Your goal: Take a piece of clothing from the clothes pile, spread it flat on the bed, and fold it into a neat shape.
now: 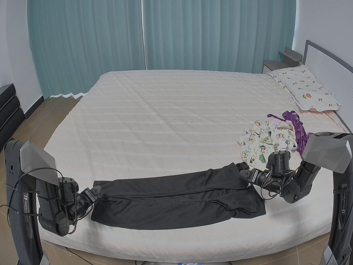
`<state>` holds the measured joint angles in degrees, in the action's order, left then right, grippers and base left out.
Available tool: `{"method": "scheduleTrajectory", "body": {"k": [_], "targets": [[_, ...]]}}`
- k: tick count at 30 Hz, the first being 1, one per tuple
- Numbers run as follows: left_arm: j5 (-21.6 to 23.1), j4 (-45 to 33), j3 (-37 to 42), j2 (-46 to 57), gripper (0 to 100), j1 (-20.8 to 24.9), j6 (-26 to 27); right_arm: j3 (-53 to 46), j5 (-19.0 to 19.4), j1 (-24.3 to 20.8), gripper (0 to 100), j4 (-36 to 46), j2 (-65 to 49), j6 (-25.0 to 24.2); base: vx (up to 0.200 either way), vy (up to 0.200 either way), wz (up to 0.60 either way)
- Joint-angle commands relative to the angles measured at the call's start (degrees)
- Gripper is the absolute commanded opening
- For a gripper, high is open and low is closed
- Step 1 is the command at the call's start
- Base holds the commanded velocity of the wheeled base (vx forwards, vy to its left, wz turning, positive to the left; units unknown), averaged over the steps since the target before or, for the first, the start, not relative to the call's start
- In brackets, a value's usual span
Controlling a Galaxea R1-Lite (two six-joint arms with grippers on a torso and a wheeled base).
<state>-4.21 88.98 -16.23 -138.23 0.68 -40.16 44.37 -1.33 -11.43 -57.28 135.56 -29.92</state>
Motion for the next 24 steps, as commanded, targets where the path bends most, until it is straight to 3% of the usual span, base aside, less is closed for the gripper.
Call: {"method": "scheduleTrajectory", "body": {"k": [1, 4, 8, 24], "targets": [[0.2, 1.0, 1.3, 1.2, 100, -0.1, 0.3, 0.0, 0.0, 0.0, 100, 0.0, -0.1, 0.1, -0.2, 0.0, 0.0], [0.8, 0.9, 1.9, 1.2, 100, 0.3, 0.3, 0.0, 0.0, -0.1, 100, 0.0, 0.0, 0.1, -0.2, 0.0, 0.0], [2.5, 0.8, 2.8, 0.6, 100, 0.5, 0.4, -0.1, 0.0, -0.2, 100, 0.1, 0.1, 0.1, 0.0, 0.0, 0.0], [2.7, 1.0, 3.1, -3.9, 100, 3.2, 1.5, 0.1, 0.0, -0.5, 100, 0.1, 0.9, 0.3, 0.0, 0.0, 0.0]]}}
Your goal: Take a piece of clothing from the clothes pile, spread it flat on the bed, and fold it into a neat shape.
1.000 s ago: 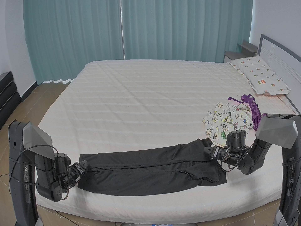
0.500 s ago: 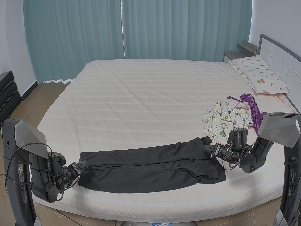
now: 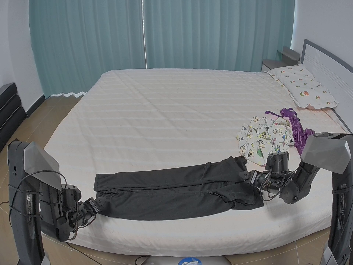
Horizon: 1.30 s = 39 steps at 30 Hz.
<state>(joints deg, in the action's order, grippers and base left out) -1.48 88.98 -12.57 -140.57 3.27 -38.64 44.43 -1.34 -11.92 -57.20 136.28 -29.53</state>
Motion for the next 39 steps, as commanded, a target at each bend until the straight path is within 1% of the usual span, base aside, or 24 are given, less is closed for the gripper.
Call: {"method": "scheduleTrajectory", "body": {"k": [1, 3, 4, 9, 14, 17, 18, 20, 24, 30, 34, 37, 38, 39], "targets": [[-0.1, 1.0, -0.6, -1.5, 100, 0.6, 0.0, 0.0, 0.0, -0.1, 100, 0.0, 0.2, 0.0, 0.0, 0.0, 0.0], [-0.1, 1.0, -0.6, -1.6, 100, 0.6, 0.0, 0.0, 0.0, -0.1, 100, 0.0, 0.2, 0.0, 0.0, 0.0, 0.0], [-0.1, 1.0, -0.6, -1.6, 0, 0.6, 0.0, 0.0, 0.0, -0.1, 100, 0.0, 0.2, 0.0, 0.0, 0.0, 0.0], [-0.5, 1.0, 0.0, -1.6, 0, 0.6, 0.4, 0.0, 0.0, -0.1, 100, 0.0, 0.2, 0.0, 0.0, 0.0, 0.0], [-1.8, 0.6, 2.5, -1.3, 0, 0.5, 5.3, 0.0, -0.1, 0.0, 100, 0.0, 0.1, 0.0, 0.0, 0.0, 0.0], [-2.9, 0.6, 3.3, -1.4, 0, 0.7, 6.8, -0.1, -0.1, 0.0, 100, 0.0, 0.1, 0.0, 0.0, 0.0, 0.0], [-4.6, 0.6, 3.3, -1.4, 0, 0.6, 7.8, -0.1, -0.1, -0.1, 100, 0.0, 0.0, 0.0, 0.0, 0.0, 0.0], [-5.7, 0.6, 3.5, -1.5, 0, 0.6, 8.3, -0.1, -0.1, -0.1, 100, 0.0, 0.0, 0.0, 0.0, 0.0, 0.0], [-5.8, 0.6, 4.4, -1.5, 0, 0.7, 9.2, -0.1, -0.1, -0.1, 100, 0.0, 0.0, 0.0, 0.0, 0.0, 0.0], [-6.3, 0.5, 6.2, -1.5, 0, 0.6, 12.2, -0.1, -0.1, -0.1, 100, 0.0, 0.0, 0.0, 0.0, 0.0, 0.0], [-8.2, 0.2, 6.4, -1.5, 0, 0.7, 12.4, -0.1, -0.1, -0.1, 100, 0.0, 0.0, 0.0, 0.0, 0.0, 0.0], [-8.2, 0.2, 6.6, -1.5, 0, 0.7, 12.6, -0.1, -0.1, -0.1, 100, 0.0, 0.0, 0.0, 0.0, 0.0, 0.0], [-8.2, 0.2, 6.6, -1.5, 100, 0.7, 12.6, -0.1, -0.1, -0.1, 100, 0.0, 0.0, 0.0, 0.0, 0.0, 0.0], [-8.2, 0.2, 6.7, -1.5, 100, 0.7, 13.0, -0.1, -0.1, 0.0, 100, 0.0, 0.0, 0.0, 0.0, 0.0, 0.0]]}}
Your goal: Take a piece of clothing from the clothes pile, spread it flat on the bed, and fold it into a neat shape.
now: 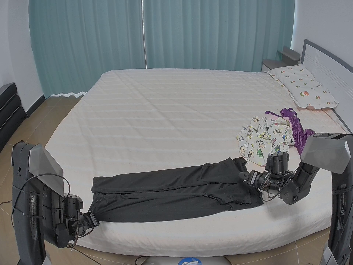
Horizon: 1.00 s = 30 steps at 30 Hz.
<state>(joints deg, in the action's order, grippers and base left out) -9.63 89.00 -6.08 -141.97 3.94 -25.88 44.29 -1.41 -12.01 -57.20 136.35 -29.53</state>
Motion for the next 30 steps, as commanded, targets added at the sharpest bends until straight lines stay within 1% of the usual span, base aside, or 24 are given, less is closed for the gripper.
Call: {"method": "scheduleTrajectory", "body": {"k": [1, 6, 10, 11, 13, 14, 15, 16, 17, 18, 19, 22, 24, 25, 27, 28, 29, 30], "targets": [[0.0, 0.2, 0.2, -0.1, 100, 0.0, 0.2, 0.0, 0.0, 0.0, 100, 0.0, 0.0, 0.0, 0.0, 0.0, 0.0], [0.1, 0.4, -0.2, 0.5, 100, -0.1, 0.2, 0.0, 0.0, 0.1, 100, 0.0, 0.0, 0.0, 0.0, 0.0, 0.0], [1.0, 0.2, -0.9, 4.2, 100, -1.3, 0.0, 0.0, 0.0, 0.0, 100, 0.0, 0.1, 0.1, 0.0, 0.0, 0.0], [2.3, 0.3, -1.9, 6.1, 100, -2.2, -0.3, 0.1, 0.0, 0.0, 100, 0.0, 0.1, 0.0, 0.0, 0.0, 0.0], [3.6, 0.2, -2.8, 8.2, 100, -3.8, -0.3, 0.2, 0.0, 0.0, 100, 0.0, 0.1, 0.0, 0.0, 0.0, 0.0], [3.6, 0.2, -2.8, 8.2, 100, -3.8, -0.3, 0.2, 0.0, 0.0, 100, 0.0, 0.1, 0.0, 0.0, 0.0, 0.0], [5.3, -0.1, -3.8, 10.4, 100, -5.6, -0.4, 0.3, 0.0, 0.1, 100, 0.0, 0.1, 0.1, 0.0, 0.0, 0.0], [7.0, -0.8, -4.7, 11.2, 100, -6.0, -0.5, 0.4, 0.0, 0.1, 100, 0.1, 0.1, 0.0, 0.0, 0.0, 0.0], [7.0, -0.8, -4.7, 11.2, 100, -6.0, -0.5, 0.4, 0.0, 0.1, 100, 0.1, 0.1, 0.0, 0.0, 0.0, 0.0], [10.3, -3.6, -7.1, 12.4, 100, -6.6, -0.7, 0.4, -0.1, 0.0, 100, 0.1, 0.1, 0.0, 0.0, 0.0, 0.0], [11.6, -5.9, -8.5, 12.9, 100, -6.7, -0.8, 0.4, -0.1, 0.0, 100, 0.1, 0.2, 0.1, 0.0, 0.0, 0.0], [14.5, -17.6, -14.3, 15.8, 100, -6.7, -0.9, 0.4, 0.0, 0.0, 100, 0.1, 0.3, 0.1, 0.0, 0.0, 0.0], [18.3, -28.2, -20.1, 17.0, 100, -6.7, -1.3, 0.5, -0.1, 0.0, 100, 0.1, 0.6, 0.1, 0.0, 0.0, 0.0], [19.7, -31.1, -21.9, 16.8, 100, -6.7, -1.3, 0.5, 0.0, 0.0, 100, 0.1, 0.7, 0.1, 0.0, 0.0, 0.0], [22.0, -33.5, -24.8, 16.5, 100, -6.8, -1.3, 0.5, -0.1, 0.0, 100, 0.1, 0.7, 0.1, 0.0, 0.0, 0.0], [22.2, -33.5, -24.9, 16.5, 100, -6.8, -1.3, 0.5, 0.0, 0.0, 100, 0.1, 0.7, 0.1, 0.0, 0.0, 0.0], [23.2, -33.3, -26.4, 15.0, 100, -7.0, -1.3, 0.5, -0.1, 0.0, 100, 0.1, 0.7, 0.1, 0.0, 0.0, 0.0], [23.1, -33.1, -27.7, 13.3, 100, -7.0, -0.9, 0.5, -0.1, 0.0, 100, 0.1, 0.7, 0.1, 0.0, 0.0, 0.0]]}}
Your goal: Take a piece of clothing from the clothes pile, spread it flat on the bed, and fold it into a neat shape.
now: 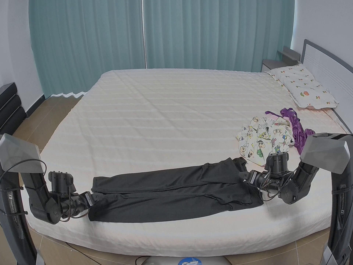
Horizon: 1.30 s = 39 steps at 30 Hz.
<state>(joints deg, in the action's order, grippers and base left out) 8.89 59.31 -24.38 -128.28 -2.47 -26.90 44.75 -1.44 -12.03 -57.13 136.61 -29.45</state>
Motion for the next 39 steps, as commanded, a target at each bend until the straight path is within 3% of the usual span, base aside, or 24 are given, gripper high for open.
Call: {"method": "scheduleTrajectory", "body": {"k": [1, 20, 23, 24, 39], "targets": [[4.6, -3.4, -9.5, -0.8, 100, -0.6, 0.3, 0.1, 0.0, 0.0, 100, 0.0, 0.4, 0.0, 0.0, 0.0, 0.0], [3.1, -1.7, -8.0, -3.8, 100, 1.1, 1.1, 0.1, -0.1, -0.5, 100, -0.1, 0.9, 0.0, 0.0, 0.0, 0.0], [0.5, -1.7, -8.7, -5.6, 100, 1.1, 1.4, 0.1, -0.1, -0.5, 100, -0.1, 0.9, 0.1, 0.0, 0.0, 0.0], [0.1, -1.7, -8.8, -6.3, 0, 1.0, 1.4, 0.1, -0.1, -0.5, 100, -0.1, 0.9, 0.1, 0.0, 0.0, 0.0], [-2.9, -1.7, -9.1, -6.4, 0, 0.0, 1.0, -0.2, -0.1, -0.4, 100, -0.2, 0.3, 0.1, 0.0, 0.0, 0.0]]}}
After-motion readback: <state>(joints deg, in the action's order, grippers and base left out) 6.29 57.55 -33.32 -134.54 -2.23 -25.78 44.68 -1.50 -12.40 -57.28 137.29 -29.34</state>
